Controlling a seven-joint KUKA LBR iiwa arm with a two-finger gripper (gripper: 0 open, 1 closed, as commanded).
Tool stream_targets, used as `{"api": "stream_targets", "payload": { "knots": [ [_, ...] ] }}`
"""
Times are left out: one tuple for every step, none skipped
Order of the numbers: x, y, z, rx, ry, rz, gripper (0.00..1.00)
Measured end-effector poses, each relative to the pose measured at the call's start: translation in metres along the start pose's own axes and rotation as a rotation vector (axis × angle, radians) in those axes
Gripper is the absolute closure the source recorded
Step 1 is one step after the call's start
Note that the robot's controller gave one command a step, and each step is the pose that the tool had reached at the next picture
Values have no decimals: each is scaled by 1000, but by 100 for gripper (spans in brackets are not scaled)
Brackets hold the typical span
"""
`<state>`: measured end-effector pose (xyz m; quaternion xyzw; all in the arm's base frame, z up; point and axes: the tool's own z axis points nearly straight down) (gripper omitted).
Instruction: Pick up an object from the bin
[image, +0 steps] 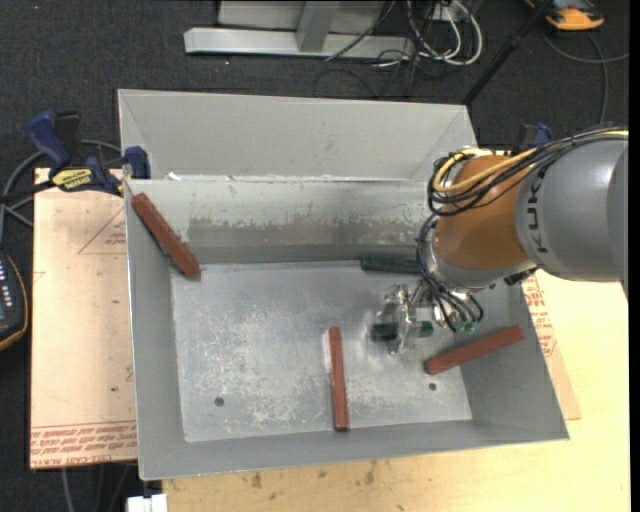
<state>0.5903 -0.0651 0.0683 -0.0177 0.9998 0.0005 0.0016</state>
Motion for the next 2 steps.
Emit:
{"api": "stream_targets", "payload": {
  "knots": [
    [-3,0,-94,2,-8,-1,100],
    [-5,1,-131,1,-5,-1,100]
  ]
}}
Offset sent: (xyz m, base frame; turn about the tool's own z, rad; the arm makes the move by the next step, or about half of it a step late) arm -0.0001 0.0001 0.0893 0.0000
